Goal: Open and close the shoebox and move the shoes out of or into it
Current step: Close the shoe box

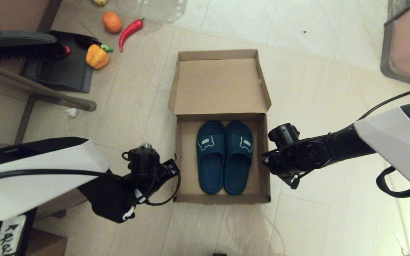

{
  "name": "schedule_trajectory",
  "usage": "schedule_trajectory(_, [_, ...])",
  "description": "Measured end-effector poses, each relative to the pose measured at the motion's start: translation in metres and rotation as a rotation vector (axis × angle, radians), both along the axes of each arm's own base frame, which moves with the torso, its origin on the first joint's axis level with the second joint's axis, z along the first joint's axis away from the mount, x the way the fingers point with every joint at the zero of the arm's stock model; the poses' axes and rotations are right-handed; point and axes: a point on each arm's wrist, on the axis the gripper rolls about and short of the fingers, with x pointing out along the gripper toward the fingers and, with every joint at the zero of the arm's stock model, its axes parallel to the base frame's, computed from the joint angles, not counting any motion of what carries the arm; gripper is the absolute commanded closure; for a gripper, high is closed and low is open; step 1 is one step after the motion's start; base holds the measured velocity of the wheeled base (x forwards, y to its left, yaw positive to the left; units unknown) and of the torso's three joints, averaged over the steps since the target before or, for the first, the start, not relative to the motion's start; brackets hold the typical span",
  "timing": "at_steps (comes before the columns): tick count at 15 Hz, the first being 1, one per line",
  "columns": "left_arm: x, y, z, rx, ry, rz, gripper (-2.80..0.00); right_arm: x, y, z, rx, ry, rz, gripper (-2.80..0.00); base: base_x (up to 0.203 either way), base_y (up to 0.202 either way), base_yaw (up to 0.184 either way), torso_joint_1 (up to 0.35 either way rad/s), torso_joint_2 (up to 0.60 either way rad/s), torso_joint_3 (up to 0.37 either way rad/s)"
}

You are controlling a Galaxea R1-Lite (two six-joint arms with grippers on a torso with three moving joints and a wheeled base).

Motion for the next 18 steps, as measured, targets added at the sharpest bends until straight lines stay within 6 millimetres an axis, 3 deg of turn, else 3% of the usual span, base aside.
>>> schedule_trajectory(2, [-0.008,0.001,0.011,-0.015,-0.052,0.000,0.00,-0.007,-0.003,0.015,0.014,-0.040,-0.001,0.00,0.000,0.000,0.000,0.000,0.00,0.000])
schedule_trajectory(4, [-0.003,0.003,0.024,-0.011,-0.099,0.002,0.00,-0.007,-0.009,0.030,0.009,-0.079,0.006,0.00,0.000,0.000,0.000,0.000,0.00,0.000])
schedule_trajectory(8, [0.037,0.008,0.054,0.016,-0.271,0.004,0.00,0.016,-0.018,0.051,-0.027,-0.176,0.033,0.00,0.000,0.000,0.000,0.000,0.00,0.000])
schedule_trajectory(11, [0.073,0.004,0.064,-0.009,-0.364,-0.023,0.00,0.042,-0.016,0.061,-0.058,-0.254,0.108,0.00,0.000,0.000,0.000,0.000,0.00,0.000])
schedule_trajectory(14, [0.096,-0.002,0.057,-0.024,-0.403,-0.067,0.00,0.067,-0.016,0.059,-0.171,-0.313,0.226,0.00,0.000,0.000,0.000,0.000,0.00,0.000])
schedule_trajectory(18, [0.098,-0.007,0.035,-0.005,-0.331,-0.094,0.00,0.073,-0.016,0.038,-0.261,-0.276,0.321,0.00,0.000,0.000,0.000,0.000,0.00,0.000])
